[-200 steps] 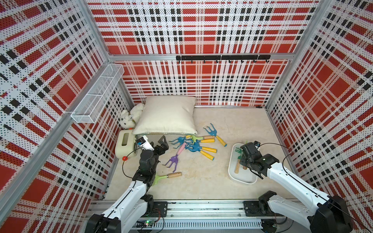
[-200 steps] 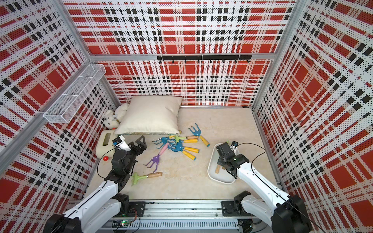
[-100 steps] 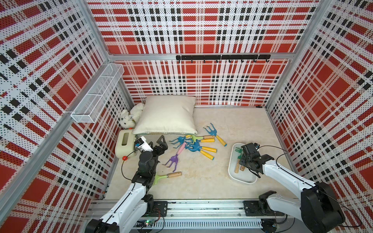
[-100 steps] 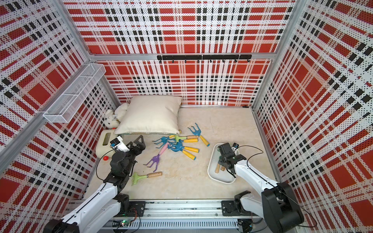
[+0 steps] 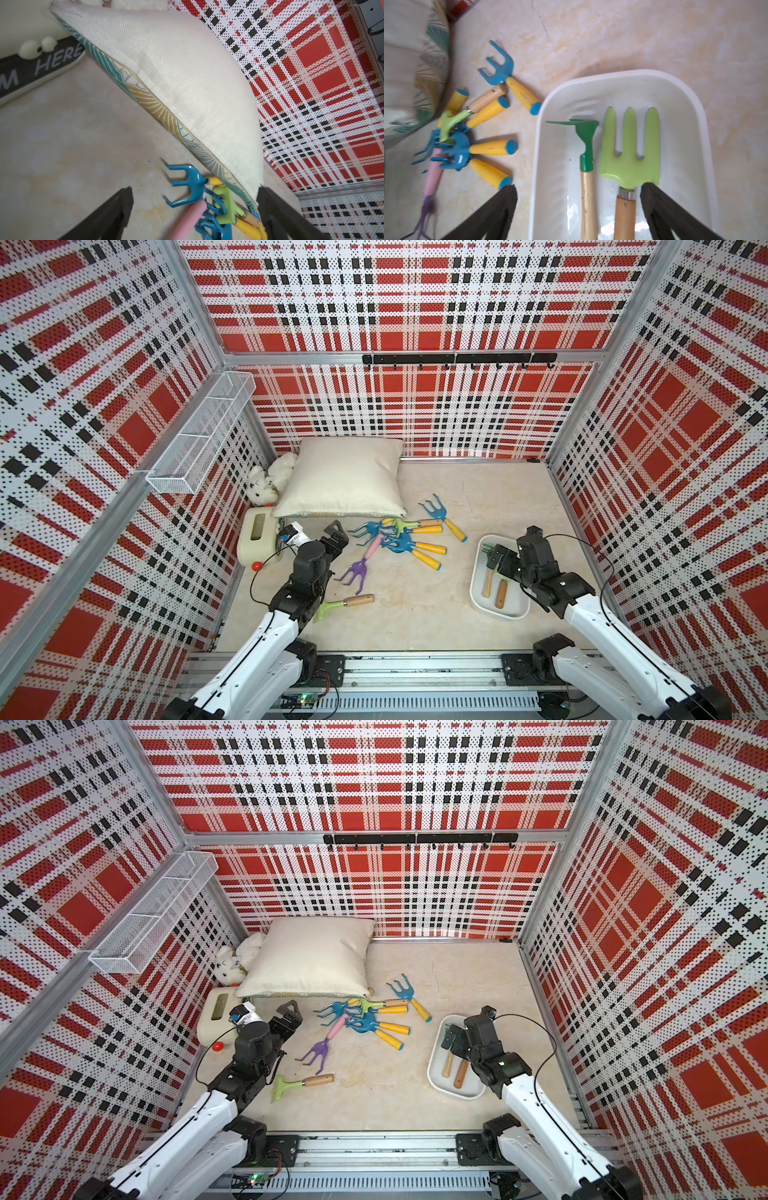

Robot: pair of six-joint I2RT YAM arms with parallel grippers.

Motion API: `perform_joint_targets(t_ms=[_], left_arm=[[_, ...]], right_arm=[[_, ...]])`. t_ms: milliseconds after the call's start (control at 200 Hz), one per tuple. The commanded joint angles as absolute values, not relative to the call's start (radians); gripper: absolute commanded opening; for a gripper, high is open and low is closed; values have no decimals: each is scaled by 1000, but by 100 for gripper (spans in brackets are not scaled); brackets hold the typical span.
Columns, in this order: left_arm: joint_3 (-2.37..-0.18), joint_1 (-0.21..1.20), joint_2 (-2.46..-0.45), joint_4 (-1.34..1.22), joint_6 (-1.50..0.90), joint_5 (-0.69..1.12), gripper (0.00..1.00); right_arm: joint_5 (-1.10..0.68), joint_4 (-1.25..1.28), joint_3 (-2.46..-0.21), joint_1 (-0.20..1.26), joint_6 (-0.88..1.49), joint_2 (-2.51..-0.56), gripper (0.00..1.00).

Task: Put the rake into the storage box
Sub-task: Place the rake in the storage box, then pick up the rake at the center of the board.

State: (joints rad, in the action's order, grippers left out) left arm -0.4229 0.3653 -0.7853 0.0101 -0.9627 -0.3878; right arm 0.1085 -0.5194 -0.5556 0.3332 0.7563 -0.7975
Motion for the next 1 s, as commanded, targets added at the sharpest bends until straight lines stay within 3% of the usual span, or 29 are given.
perform_joint_targets(t_ms=[0, 135, 456, 792, 992], left_arm=[[-506, 453, -806, 320, -1231, -539, 99], [-574, 571, -877, 534, -1474, -597, 99], [-598, 713, -1001, 727, -1747, -485, 93], [-557, 861, -1047, 783, -1952, -390, 91], [-531, 936, -1077, 825, -2049, -365, 85]], right_arm=[[38, -513, -548, 327, 709, -717, 100], [38, -442, -497, 327, 687, -659, 100], [158, -399, -438, 327, 668, -661, 100], [154, -348, -399, 328, 642, -660, 100], [148, -342, -390, 327, 636, -655, 100]])
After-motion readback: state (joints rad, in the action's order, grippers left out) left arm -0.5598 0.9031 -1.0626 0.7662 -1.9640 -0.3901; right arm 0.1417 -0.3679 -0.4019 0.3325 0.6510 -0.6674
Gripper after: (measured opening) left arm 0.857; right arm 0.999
